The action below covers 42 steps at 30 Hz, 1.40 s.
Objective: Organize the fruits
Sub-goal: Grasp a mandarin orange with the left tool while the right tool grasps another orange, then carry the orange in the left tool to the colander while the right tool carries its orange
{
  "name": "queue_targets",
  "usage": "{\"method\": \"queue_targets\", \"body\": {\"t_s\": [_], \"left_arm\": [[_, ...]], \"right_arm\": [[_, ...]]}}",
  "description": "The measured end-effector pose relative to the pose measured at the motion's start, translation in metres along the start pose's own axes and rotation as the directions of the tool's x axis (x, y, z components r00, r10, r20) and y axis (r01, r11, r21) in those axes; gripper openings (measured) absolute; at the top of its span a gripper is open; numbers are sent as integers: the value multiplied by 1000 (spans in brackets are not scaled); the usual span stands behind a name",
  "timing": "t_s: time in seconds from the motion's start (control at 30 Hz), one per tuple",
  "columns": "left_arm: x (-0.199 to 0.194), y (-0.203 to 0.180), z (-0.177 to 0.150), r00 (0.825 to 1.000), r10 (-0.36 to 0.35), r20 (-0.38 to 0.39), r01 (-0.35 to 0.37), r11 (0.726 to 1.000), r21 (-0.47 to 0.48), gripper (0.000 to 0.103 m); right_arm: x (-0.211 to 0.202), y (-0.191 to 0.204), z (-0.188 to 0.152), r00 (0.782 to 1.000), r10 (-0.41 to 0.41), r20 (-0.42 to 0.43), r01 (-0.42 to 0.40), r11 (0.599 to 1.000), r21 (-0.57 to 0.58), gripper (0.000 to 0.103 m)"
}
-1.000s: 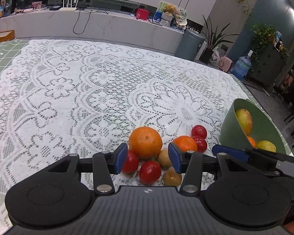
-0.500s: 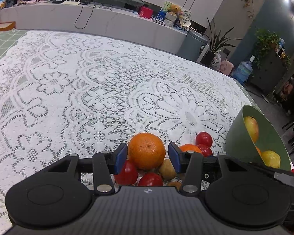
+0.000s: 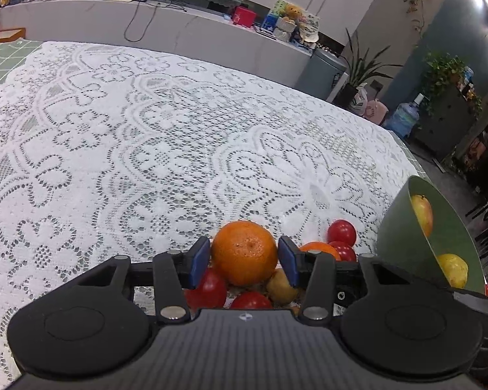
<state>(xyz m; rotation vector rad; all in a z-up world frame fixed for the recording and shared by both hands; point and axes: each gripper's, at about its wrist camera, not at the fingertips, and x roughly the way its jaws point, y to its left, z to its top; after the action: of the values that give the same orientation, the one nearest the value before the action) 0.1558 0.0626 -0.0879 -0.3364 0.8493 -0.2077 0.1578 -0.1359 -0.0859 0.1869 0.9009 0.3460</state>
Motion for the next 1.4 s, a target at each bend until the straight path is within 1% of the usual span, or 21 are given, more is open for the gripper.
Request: {"method": "queue_targets", "body": {"t_s": [0.03, 0.3, 0.47, 0.7, 0.97, 1.1, 1.23, 1.4], "left_arm": [[0, -1, 0, 1000, 4, 2, -4, 1000, 9, 51], [-1, -2, -1, 1000, 18, 16, -18, 1000, 17, 50], [-8, -2, 0, 999, 27, 43, -28, 1000, 14, 50], [-22, -4, 1, 996, 22, 92, -23, 1000, 10, 50], [-41, -5, 0, 988, -4, 154, 8, 1000, -27, 50], [-52, -5, 1, 983, -39, 180, 49, 997, -52, 50], [-61, -13, 0, 980, -48, 195, 58, 997, -42, 50], [-71, -28, -2, 978, -71, 195, 78, 997, -25, 50]], "right_arm": [[0, 0, 0, 1000, -6, 0, 6, 1000, -2, 37], [-3, -1, -1, 1000, -7, 7, 7, 1000, -12, 36], [-12, 3, -2, 999, 3, 53, -1, 1000, -30, 35], [-22, 3, -2, 996, 0, 92, 4, 999, -36, 32], [-37, 6, -4, 991, 8, 136, 0, 998, -58, 31], [-48, 4, -5, 987, 16, 160, -7, 998, -55, 31], [-66, 1, -4, 980, 12, 198, 2, 998, -67, 31], [-90, -5, -2, 973, -11, 230, 28, 997, -68, 31]]}}
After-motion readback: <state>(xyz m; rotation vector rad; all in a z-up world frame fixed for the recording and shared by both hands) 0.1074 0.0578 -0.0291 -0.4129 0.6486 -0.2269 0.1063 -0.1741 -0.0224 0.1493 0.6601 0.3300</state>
